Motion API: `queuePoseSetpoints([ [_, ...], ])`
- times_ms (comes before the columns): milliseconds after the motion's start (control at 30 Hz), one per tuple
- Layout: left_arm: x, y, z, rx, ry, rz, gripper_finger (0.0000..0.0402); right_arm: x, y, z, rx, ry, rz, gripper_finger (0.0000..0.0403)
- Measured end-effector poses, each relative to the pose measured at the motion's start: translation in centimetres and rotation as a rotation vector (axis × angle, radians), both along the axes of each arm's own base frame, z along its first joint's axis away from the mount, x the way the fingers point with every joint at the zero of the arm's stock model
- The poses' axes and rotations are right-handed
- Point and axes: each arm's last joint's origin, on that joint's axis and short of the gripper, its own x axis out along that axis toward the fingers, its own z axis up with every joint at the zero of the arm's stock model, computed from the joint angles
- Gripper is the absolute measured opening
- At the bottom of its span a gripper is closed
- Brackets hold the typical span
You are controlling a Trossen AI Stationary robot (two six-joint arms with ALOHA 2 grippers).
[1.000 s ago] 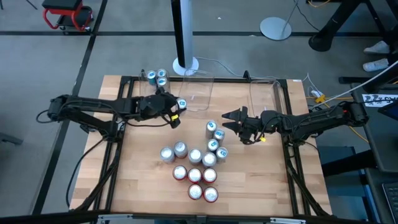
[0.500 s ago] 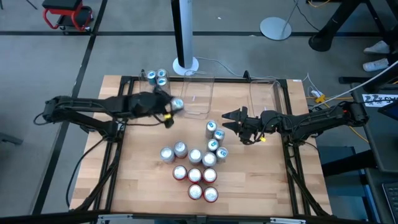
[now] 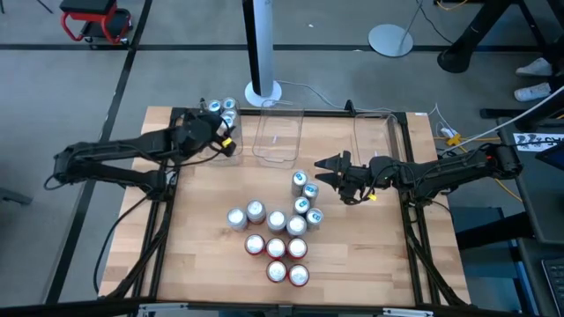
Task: Sort soda cans
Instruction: Put the blue soda can into the left transparent bin
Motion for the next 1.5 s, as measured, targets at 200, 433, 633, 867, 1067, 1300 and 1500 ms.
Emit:
queuePoseSetpoints([
  [200, -0.9, 1.6, -2.1, -0.027, 0.021, 0.130, 0.0239, 0.0, 0.0, 0.0, 0.000, 0.000, 0.000, 0.0366],
  [433, -2.0, 3.3, -4.7, -0.045, 0.026, 0.243, 0.0239, 0.0, 0.0, 0.0, 0.000, 0.000, 0.000, 0.0366],
  [633, -2.7, 4.7, -6.4, -0.050, -0.002, 0.268, 0.0239, 0.0, 0.0, 0.0, 0.000, 0.000, 0.000, 0.0366],
  [867, -3.7, 6.0, -7.8, -0.088, -0.066, 0.261, 0.0239, 0.0, 0.0, 0.0, 0.000, 0.000, 0.000, 0.0366],
  [1067, -4.2, 6.5, -8.7, -0.102, -0.113, 0.243, 0.0239, 0.0, 0.0, 0.0, 0.000, 0.000, 0.000, 0.0366],
  [1300, -4.6, 7.0, -9.6, -0.106, -0.112, 0.270, 0.0239, 0.0, 0.0, 0.0, 0.000, -0.001, 0.000, 0.0366],
  [1500, -4.0, 7.6, -10.1, -0.105, -0.124, 0.268, 0.0239, 0.0, 0.0, 0.0, 0.000, -0.001, 0.000, 0.0366],
])
